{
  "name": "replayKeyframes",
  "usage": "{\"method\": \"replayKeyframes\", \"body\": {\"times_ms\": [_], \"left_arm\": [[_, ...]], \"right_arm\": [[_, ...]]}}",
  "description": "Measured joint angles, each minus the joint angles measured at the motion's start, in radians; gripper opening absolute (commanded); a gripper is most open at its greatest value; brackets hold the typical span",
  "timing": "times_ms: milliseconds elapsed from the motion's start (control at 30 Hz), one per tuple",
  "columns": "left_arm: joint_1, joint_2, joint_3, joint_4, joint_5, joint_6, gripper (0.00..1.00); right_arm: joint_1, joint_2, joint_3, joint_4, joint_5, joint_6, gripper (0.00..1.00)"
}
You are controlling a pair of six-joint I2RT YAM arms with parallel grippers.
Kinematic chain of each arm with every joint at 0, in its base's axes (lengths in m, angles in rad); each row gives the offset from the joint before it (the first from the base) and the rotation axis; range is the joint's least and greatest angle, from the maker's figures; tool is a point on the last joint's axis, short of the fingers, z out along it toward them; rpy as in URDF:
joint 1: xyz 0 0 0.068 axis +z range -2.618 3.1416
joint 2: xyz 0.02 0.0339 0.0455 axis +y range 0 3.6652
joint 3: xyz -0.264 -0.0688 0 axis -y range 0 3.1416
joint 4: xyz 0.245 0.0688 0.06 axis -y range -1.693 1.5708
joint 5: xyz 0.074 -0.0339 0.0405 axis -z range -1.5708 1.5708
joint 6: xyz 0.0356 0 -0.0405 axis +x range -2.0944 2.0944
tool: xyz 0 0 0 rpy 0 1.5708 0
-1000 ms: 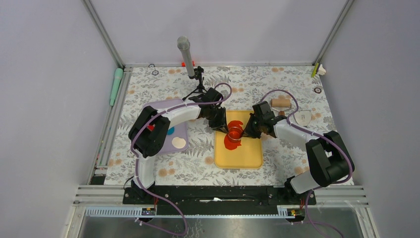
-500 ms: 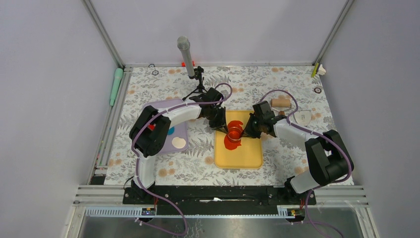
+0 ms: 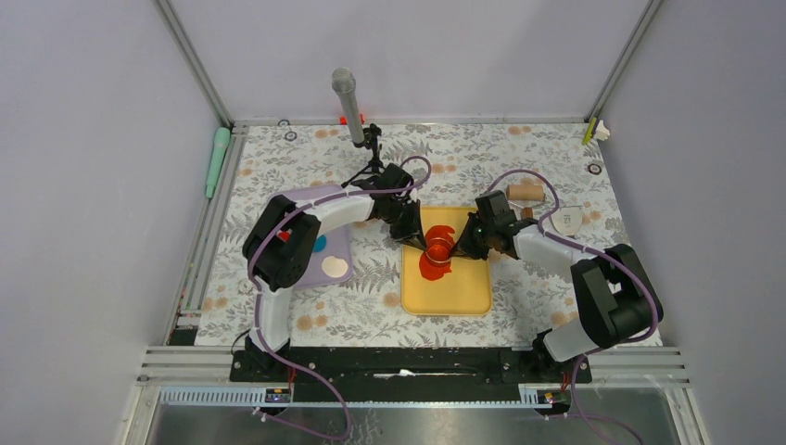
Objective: Roll out the dumpling wrappers from the dough
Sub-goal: Press the dumpling wrapper on the work surface.
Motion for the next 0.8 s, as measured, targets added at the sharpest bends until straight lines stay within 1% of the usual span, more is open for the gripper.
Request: {"method": "replayKeyframes", "body": {"times_ms": [233,633,800], "left_arm": [[0.009,0.017,0.015,-0.011,0.023,0.0,0.0],[0.015,0.114,0.181,-0.195,0.048,0.046,0.0],[0.015,0.122,0.195,-0.214,0.043,0.057,0.0]], "right_arm": [[-0.002,0.013,-0.002,0.007,-0.005,0.007,0.0],[-0.005,-0.024,-0.068,0.088,-0.008,0.059,0.0],[-0.005,-0.024,-0.074,0.098,-0.008,0.075,0.0]]}}
